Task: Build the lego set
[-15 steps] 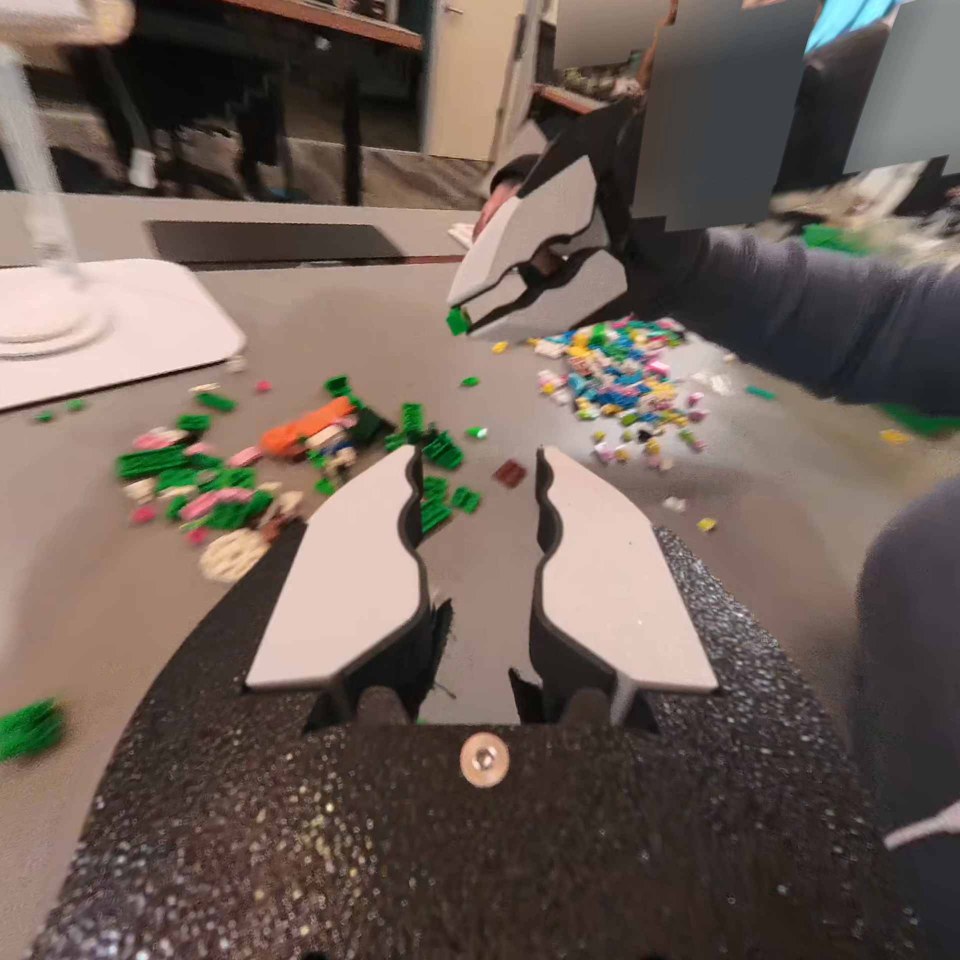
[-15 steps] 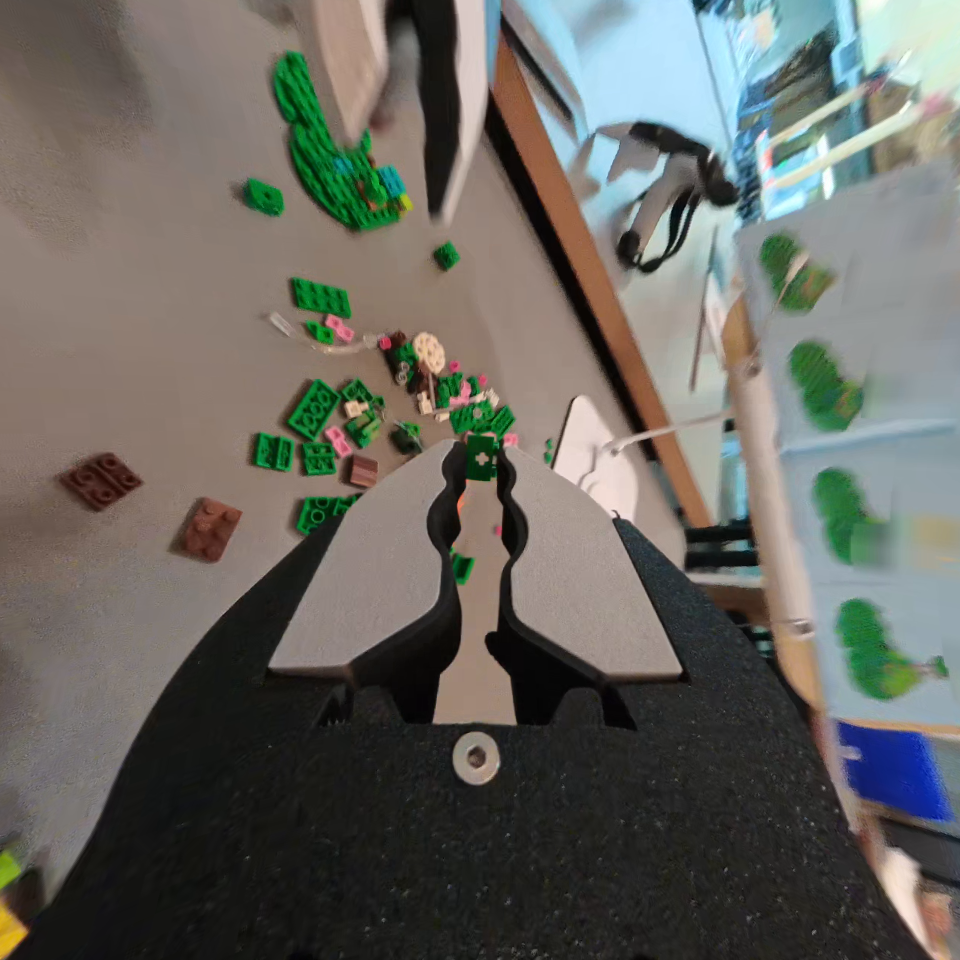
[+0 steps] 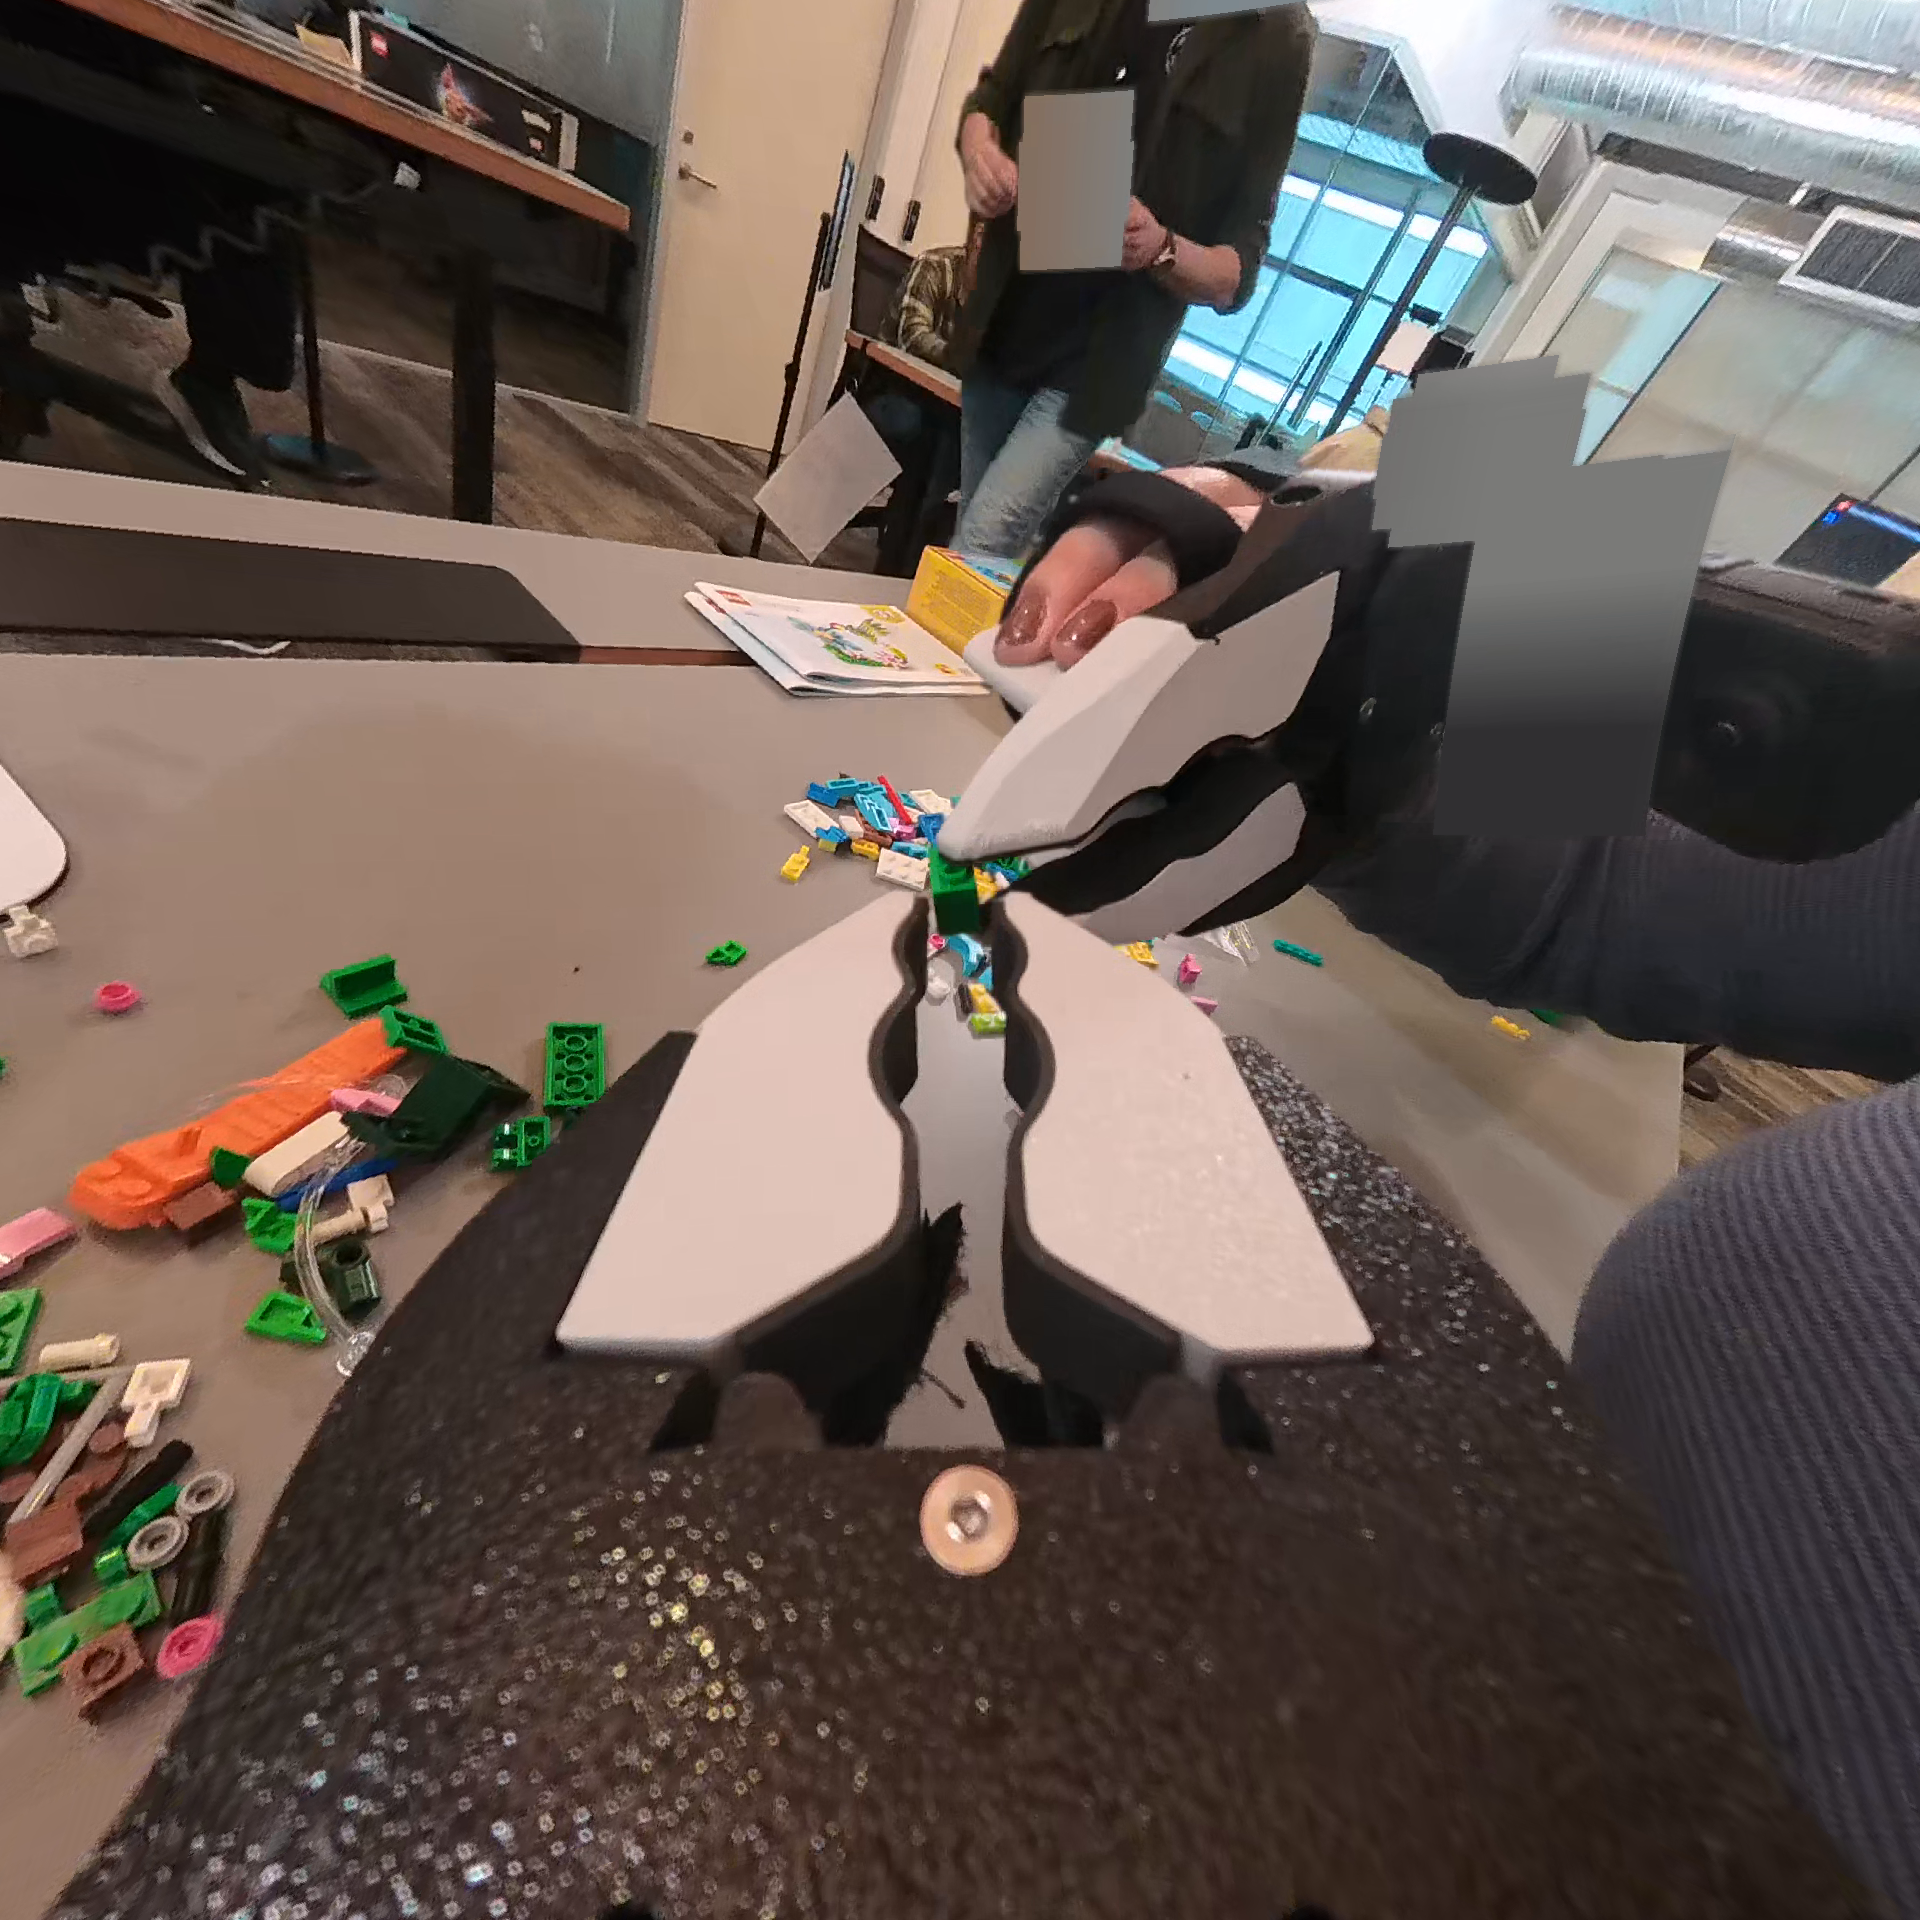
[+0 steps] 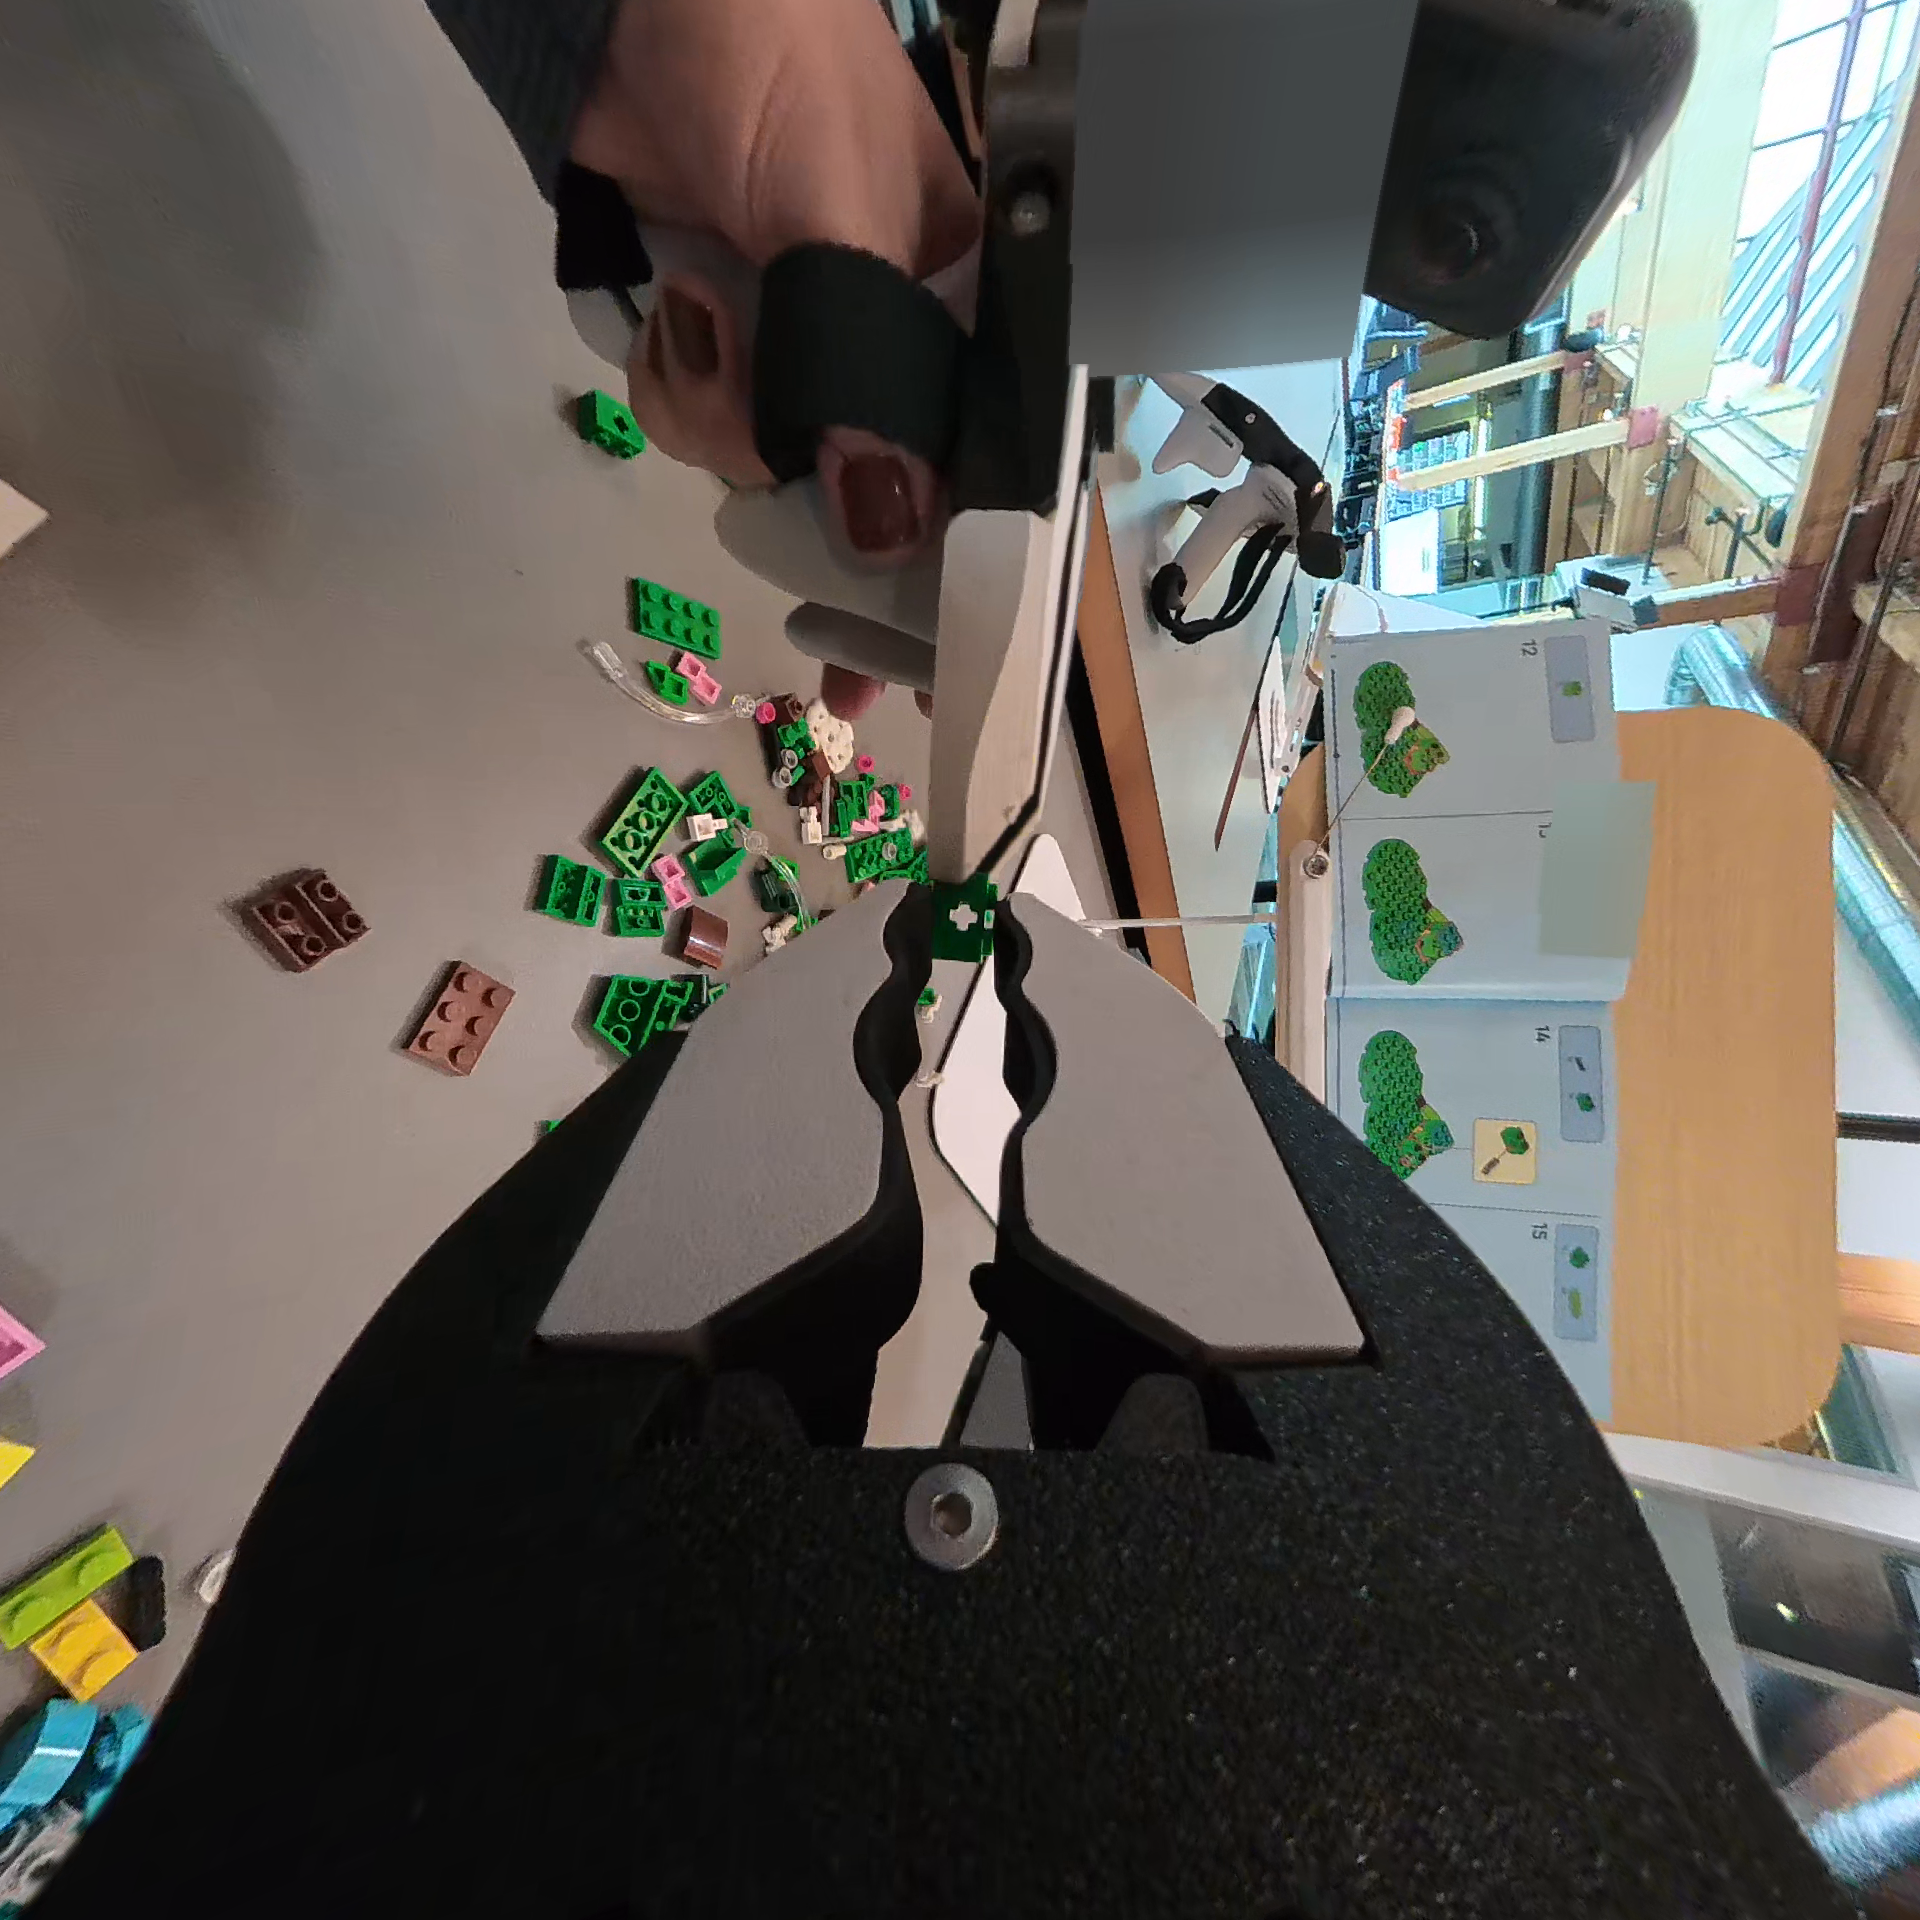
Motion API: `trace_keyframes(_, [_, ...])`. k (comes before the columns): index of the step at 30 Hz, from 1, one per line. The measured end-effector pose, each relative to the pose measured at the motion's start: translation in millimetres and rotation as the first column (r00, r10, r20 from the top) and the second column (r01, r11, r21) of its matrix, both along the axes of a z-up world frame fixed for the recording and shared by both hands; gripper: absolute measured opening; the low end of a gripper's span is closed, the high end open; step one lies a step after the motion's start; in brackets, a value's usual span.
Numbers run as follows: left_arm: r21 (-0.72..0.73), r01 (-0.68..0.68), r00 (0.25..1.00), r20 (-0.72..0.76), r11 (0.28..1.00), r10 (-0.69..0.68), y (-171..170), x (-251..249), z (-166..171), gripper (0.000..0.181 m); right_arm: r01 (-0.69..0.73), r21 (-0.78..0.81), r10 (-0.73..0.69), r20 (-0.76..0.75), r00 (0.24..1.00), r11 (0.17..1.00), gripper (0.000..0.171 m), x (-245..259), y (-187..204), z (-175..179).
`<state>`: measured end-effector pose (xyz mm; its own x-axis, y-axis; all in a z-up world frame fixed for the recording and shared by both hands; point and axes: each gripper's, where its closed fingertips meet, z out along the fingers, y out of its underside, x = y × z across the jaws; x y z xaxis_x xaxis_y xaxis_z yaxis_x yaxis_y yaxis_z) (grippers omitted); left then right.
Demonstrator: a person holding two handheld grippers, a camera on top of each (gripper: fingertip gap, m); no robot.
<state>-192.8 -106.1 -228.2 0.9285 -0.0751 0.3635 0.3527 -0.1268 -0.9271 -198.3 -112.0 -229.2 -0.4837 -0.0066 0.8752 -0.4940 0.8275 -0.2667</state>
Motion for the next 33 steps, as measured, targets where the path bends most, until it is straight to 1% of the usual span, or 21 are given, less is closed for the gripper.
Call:
trace_keyframes(2, [-0.012,-0.005,1.0,-0.02,1.0,0.005,1,1,0,0.008,-0.001,0.002,0.001,-0.001,1.0,1.0,0.01,1,0,0])
trace_keyframes(4, [-0.035,-0.022,0.997,-0.07,0.999,0.019,1,1,-1,0.007,0.0,0.005,0.0,-0.002,1.0,1.0,0.01,2,0,0])
trace_keyframes(6, [-0.049,-0.035,0.993,-0.111,0.998,0.029,-1,1,-2,0.007,-0.004,-0.013,0.004,0.003,1.0,1.0,0.011,2,-2,-1])
trace_keyframes(8, [-0.04,-0.034,0.993,-0.117,0.999,0.029,-3,2,-3,0.007,-0.002,-0.046,0.002,0.016,1.0,0.999,0.012,4,-3,-1])
trace_keyframes(11, [-0.017,-0.059,0.992,-0.113,0.998,0.057,-6,-3,-7,0.007,0.069,-0.098,-0.066,0.043,0.997,0.993,0.022,6,8,-1])
trace_keyframes(14, [0.016,-0.089,0.992,-0.091,0.996,0.09,-11,-7,-14,0.007,0.178,-0.229,-0.167,0.067,0.984,0.957,0.024,16,32,5])
trace_keyframes(17, [0.051,-0.112,0.99,-0.082,0.992,0.116,-18,-9,-22,0.007,0.33,-0.396,-0.319,0.096,0.943,0.857,0.024,33,69,7])
trace_keyframes(20, [0.102,-0.128,0.987,-0.083,0.986,0.137,-24,-8,-25,0.007,0.484,-0.548,-0.525,0.093,0.846,0.682,0.024,55,121,6])
trace_keyframes(22, [0.144,-0.123,0.985,-0.102,0.982,0.138,-26,-7,-21,0.007,0.526,-0.656,-0.647,0.074,0.759,0.542,0.023,74,158,6])
trace_keyframes(24, [0.145,-0.125,0.98,-0.136,0.982,0.144,-25,-6,-22,0.007,0.533,-0.736,-0.734,0.073,0.675,0.417,0.02,94,189,3])
trace_keyframes(26, [0.131,-0.124,0.974,-0.174,0.984,0.146,-24,-4,-26,0.007,0.526,-0.782,-0.78,0.083,0.62,0.335,0.019,108,206,-2])
trace_keyframes(28, [0.123,-0.115,0.972,-0.189,0.986,0.137,-22,-2,-29,0.007,0.507,-0.803,-0.806,0.056,0.589,0.314,0.016,114,212,-8])
trace_keyframes(30, [0.113,-0.104,0.974,-0.19,0.988,0.124,-20,1,-32,0.007,0.521,-0.78,-0.818,0.02,0.575,0.347,0.015,113,210,-15])
trace_keyframes(33, [0.122,-0.09,0.969,-0.218,0.988,0.115,-20,5,-32,0.007,0.542,-0.741,-0.807,0.0,0.59,0.396,0.015,106,204,-24])
